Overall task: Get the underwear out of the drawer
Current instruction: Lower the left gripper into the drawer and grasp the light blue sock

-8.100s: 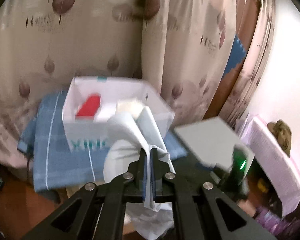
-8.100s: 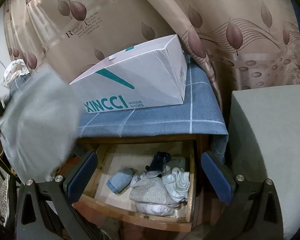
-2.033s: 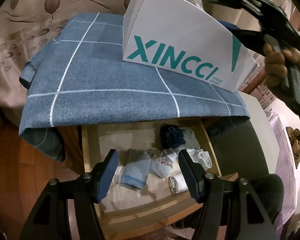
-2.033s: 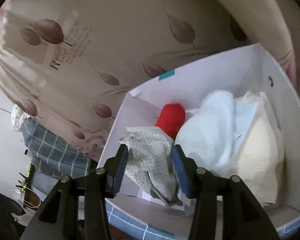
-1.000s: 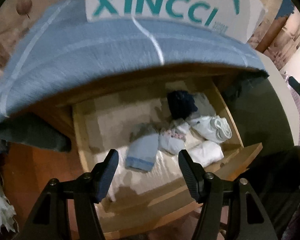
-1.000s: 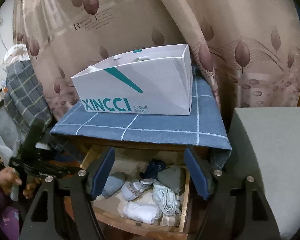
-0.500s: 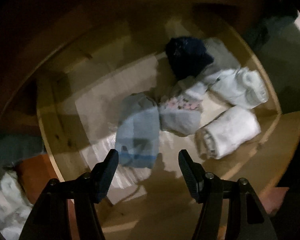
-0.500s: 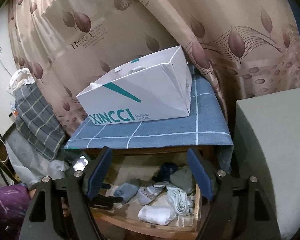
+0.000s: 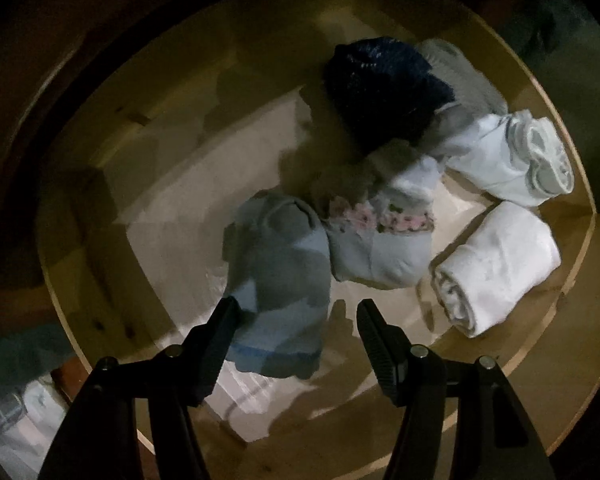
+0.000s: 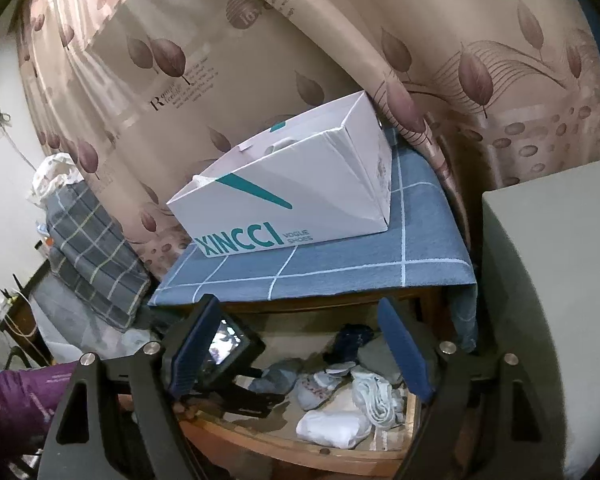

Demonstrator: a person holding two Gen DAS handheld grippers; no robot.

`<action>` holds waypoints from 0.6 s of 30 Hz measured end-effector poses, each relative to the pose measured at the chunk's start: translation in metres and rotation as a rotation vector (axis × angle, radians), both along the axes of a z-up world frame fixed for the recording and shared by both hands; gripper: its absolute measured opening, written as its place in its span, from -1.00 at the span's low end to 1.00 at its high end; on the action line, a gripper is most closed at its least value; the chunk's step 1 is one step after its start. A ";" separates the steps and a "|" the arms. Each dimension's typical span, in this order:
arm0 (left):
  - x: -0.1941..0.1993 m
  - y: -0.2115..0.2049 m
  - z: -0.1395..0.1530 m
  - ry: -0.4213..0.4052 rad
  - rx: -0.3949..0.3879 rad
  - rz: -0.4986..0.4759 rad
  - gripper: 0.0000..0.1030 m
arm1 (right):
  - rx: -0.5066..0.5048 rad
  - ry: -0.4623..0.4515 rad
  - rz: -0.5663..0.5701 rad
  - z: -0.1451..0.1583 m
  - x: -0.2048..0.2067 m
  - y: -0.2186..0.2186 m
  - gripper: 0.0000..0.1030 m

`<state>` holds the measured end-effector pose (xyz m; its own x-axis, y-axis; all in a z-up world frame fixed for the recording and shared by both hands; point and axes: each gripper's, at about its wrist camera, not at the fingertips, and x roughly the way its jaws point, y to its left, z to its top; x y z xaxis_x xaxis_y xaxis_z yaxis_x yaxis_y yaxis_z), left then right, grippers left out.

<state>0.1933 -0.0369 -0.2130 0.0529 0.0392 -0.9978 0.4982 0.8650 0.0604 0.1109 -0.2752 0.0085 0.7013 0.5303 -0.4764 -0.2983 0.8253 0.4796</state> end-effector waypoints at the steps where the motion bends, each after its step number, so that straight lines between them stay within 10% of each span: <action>1: 0.002 0.000 -0.003 0.009 0.008 -0.007 0.24 | 0.011 0.005 -0.001 -0.001 0.001 -0.001 0.53; 18: 0.028 0.010 -0.027 0.068 0.029 -0.038 0.13 | 0.041 0.049 0.011 -0.008 0.006 -0.003 0.57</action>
